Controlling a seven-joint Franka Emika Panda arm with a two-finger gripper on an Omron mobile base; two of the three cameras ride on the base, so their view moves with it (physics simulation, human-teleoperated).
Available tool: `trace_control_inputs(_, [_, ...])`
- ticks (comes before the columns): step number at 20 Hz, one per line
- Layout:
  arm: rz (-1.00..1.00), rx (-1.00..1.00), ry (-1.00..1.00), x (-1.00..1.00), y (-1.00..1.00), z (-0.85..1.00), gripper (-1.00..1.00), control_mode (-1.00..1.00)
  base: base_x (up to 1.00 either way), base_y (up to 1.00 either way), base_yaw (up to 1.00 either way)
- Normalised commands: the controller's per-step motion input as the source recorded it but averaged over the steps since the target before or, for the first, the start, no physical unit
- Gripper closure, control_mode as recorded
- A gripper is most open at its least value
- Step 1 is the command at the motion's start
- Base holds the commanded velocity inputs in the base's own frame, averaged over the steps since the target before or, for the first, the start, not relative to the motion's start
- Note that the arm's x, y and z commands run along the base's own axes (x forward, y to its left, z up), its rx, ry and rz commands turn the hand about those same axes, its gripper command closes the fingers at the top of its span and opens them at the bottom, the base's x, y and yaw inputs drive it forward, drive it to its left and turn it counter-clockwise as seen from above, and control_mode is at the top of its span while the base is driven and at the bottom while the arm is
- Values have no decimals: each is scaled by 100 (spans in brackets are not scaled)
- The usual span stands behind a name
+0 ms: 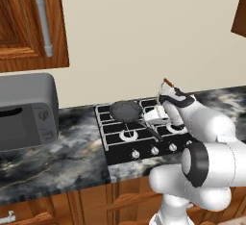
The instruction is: Pick the pan from the cabinet and place it on the stove. Then turn on the stove burner for the pan.
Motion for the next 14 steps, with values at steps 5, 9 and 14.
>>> trace_control_inputs(5, [-3, -13, 0, -43, 0, 95, -100, -100, 0, 0, 0])
trace_control_inputs(9, [-5, -15, 0, -45, 0, 91, -100, -100, 0, 0, 0])
trace_control_inputs(14, [-4, -14, 6, -38, 0, 84, -100, -100, 0, 0, 0])
